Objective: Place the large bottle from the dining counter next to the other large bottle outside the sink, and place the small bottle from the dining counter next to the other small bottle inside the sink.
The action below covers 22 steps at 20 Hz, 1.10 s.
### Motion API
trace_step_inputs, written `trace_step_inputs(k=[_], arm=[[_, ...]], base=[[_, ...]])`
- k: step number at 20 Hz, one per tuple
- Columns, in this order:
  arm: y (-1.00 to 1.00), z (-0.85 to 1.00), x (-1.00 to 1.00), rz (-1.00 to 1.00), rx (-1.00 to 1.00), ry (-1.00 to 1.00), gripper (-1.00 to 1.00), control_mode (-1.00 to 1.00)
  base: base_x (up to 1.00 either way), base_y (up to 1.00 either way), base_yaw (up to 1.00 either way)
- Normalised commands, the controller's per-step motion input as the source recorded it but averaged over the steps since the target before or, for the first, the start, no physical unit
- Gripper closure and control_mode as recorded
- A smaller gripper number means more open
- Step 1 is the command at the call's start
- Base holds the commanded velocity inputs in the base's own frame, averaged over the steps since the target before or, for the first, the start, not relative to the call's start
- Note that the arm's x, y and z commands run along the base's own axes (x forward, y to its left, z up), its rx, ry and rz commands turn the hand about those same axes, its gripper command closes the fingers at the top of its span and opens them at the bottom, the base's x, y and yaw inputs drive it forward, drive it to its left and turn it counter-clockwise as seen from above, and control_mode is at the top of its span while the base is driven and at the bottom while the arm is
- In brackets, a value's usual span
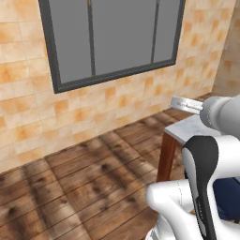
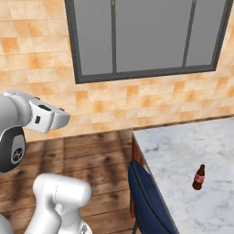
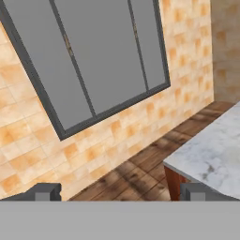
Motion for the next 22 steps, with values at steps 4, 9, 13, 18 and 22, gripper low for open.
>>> trace_step_inputs(k=[4,9,13,18,22], arm=[[0.0,0.0,0.0,0.0,0.0,0.0,-1.0,1.0],[0.0,0.0,0.0,0.0,0.0,0.0,-1.0,1.0],[0.0,0.0,0.0,0.0,0.0,0.0,-1.0,1.0],[0.0,0.0,0.0,0.0,0.0,0.0,-1.0,1.0],[0.0,0.0,0.0,0.0,0.0,0.0,-1.0,1.0]], base=[[-0.04,0.0,-0.25],[-0.02,0.0,-0.25],[0.0,0.0,-0.25],[0.0,0.0,-0.25],[0.0,0.0,-0.25]])
